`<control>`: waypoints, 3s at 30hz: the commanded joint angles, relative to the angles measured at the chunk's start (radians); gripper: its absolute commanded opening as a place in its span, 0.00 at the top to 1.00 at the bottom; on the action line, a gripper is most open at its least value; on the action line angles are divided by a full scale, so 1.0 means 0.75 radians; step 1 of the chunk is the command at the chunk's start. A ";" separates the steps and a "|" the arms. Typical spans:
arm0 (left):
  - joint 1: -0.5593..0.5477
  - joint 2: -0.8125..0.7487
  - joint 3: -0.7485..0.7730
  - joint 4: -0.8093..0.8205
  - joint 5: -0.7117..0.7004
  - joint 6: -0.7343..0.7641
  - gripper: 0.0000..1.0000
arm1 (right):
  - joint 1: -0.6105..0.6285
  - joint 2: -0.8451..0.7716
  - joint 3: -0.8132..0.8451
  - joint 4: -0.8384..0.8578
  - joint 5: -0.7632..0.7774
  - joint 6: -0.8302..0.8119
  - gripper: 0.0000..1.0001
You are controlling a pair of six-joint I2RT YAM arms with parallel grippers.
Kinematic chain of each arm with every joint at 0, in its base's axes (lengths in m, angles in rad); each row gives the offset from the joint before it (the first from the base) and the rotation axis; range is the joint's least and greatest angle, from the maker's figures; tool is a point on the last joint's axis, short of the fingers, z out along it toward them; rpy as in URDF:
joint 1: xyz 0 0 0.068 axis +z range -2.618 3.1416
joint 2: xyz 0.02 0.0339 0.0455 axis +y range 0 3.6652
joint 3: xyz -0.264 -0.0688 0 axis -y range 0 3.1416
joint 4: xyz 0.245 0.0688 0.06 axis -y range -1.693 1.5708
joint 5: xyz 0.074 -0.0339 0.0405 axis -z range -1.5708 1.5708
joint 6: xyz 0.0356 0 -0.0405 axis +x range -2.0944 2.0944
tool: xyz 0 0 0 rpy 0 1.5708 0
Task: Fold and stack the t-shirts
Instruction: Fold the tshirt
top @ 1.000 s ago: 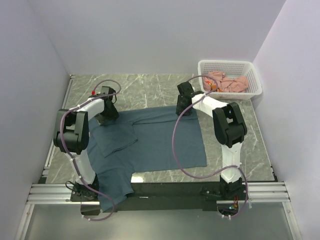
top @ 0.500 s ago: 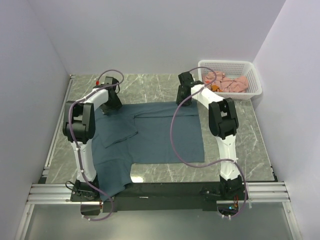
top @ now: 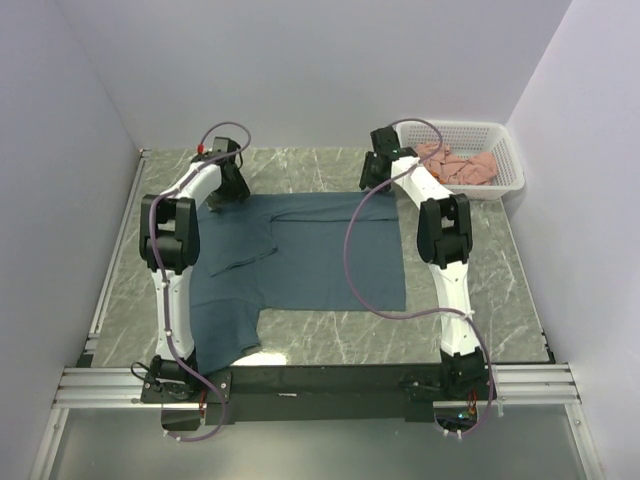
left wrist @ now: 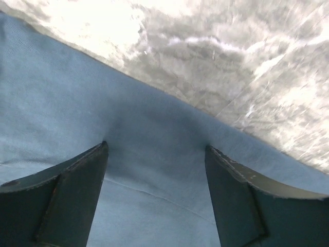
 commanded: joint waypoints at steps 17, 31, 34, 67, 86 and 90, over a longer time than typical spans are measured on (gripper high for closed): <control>0.198 -1.142 -0.988 -0.082 -0.088 -0.213 0.20 | 0.158 -1.179 -1.217 0.176 -0.042 0.039 0.42; 0.415 -1.345 -1.457 -0.090 0.010 -0.326 0.35 | 0.211 -1.732 -1.838 0.221 -0.026 0.046 0.43; 0.415 -1.333 -1.481 -0.086 0.010 -0.328 0.39 | 0.211 -1.759 -1.872 0.239 -0.034 0.043 0.43; 0.417 -1.146 -1.545 0.063 0.059 -0.178 0.99 | 0.181 -1.779 -2.050 0.076 0.085 0.309 0.44; 0.415 -1.208 -1.543 0.064 0.041 -0.185 0.99 | 0.162 -1.599 -2.140 0.196 0.064 0.461 0.47; 0.415 -1.234 -1.541 0.049 0.018 -0.199 0.99 | 0.162 -1.575 -2.132 0.164 0.060 0.453 0.52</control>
